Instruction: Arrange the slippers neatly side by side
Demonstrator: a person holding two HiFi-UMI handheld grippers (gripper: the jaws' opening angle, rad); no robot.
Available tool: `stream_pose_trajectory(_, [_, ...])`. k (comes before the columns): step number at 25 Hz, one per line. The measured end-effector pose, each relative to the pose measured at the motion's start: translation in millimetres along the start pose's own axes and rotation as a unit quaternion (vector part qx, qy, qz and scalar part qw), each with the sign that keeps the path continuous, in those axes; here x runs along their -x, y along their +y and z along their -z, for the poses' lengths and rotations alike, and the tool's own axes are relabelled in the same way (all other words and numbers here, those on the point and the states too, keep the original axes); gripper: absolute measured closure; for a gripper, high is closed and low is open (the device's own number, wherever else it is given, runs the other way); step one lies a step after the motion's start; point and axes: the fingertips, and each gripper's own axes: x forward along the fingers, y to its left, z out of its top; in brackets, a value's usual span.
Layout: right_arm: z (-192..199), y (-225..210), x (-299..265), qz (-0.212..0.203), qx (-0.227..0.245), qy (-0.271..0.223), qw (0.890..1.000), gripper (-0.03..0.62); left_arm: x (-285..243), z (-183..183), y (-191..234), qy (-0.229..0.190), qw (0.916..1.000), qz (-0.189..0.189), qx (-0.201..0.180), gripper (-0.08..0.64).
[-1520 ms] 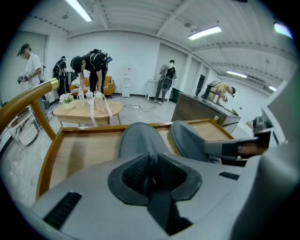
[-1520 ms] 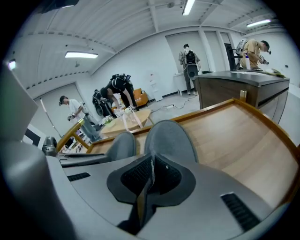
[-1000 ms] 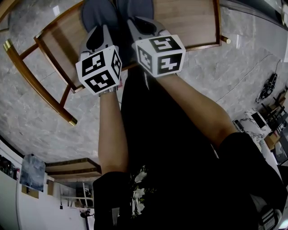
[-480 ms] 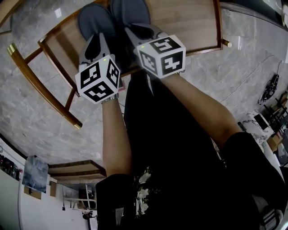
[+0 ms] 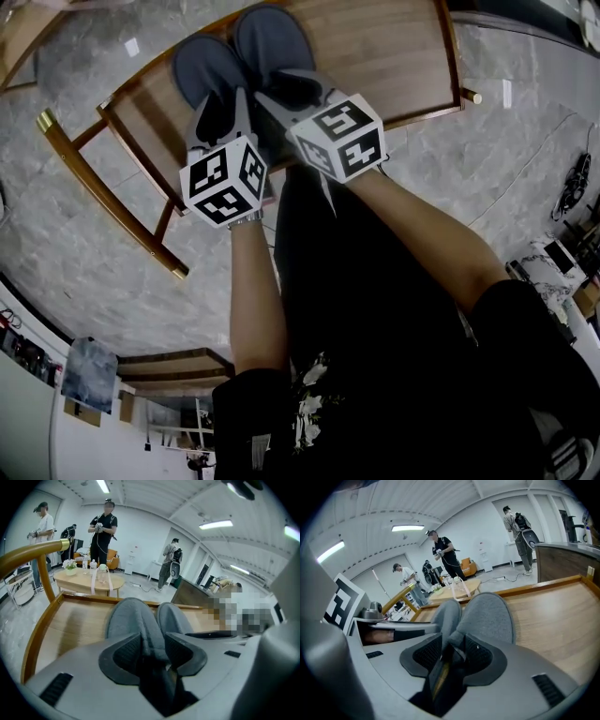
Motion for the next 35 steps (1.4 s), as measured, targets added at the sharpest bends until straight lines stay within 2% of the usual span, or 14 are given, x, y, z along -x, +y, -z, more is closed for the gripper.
stream_pose_trajectory(2, [-7, 2, 8, 0.008, 0.018, -0.014, 1.000, 0.441, 6, -3, -5, -0.008, 0.9999, -0.001, -0.015, 0.396])
stream_pose_trajectory(5, [-24, 11, 26, 0.026, 0.076, -0.050, 0.996, 0.439, 24, -9, -8, -0.016, 0.9990, -0.005, -0.041, 0.396])
stream_pose_trajectory(8, [-34, 24, 54, 0.024, 0.095, -0.071, 0.993, 0.442, 50, -12, -15, -0.018, 0.9980, -0.005, -0.060, 0.397])
stream_pose_trajectory(11, [-45, 33, 83, 0.019, 0.112, -0.091, 0.989, 0.509, 75, -15, -32, -0.023, 0.9965, 0.005, -0.080, 0.401])
stream_pose_trajectory(13, [-51, 41, 102, 0.009, 0.115, -0.102, 0.988, 0.585, 93, -16, -45, -0.030, 0.9953, 0.011, -0.091, 0.421])
stream_pose_trajectory(16, [-57, 55, 130, -0.012, 0.119, -0.106, 0.987, 0.593, 130, -25, -67, -0.055, 0.9912, 0.002, -0.120, 0.544])
stream_pose_trajectory(19, [-67, 66, 155, -0.031, 0.152, -0.109, 0.982, 0.594, 166, -42, -90, -0.092, 0.9867, -0.014, -0.133, 0.557])
stream_pose_trajectory(23, [-95, 84, 192, -0.040, 0.190, -0.153, 0.969, 0.594, 207, -72, -112, -0.152, 0.9740, -0.034, -0.165, 0.557])
stream_pose_trajectory(26, [-117, 93, 223, -0.037, 0.205, -0.198, 0.958, 0.594, 230, -93, -116, -0.197, 0.9648, -0.048, -0.167, 0.557])
stream_pose_trajectory(29, [-126, 93, 251, -0.020, 0.206, -0.226, 0.952, 0.595, 244, -97, -121, -0.218, 0.9591, -0.050, -0.173, 0.557])
stream_pose_trajectory(33, [-125, 90, 267, -0.009, 0.218, -0.236, 0.947, 0.595, 250, -89, -119, -0.216, 0.9581, -0.060, -0.178, 0.557])
stream_pose_trajectory(35, [-123, 88, 272, -0.007, 0.221, -0.234, 0.947, 0.595, 255, -92, -122, -0.216, 0.9597, -0.060, -0.170, 0.557])
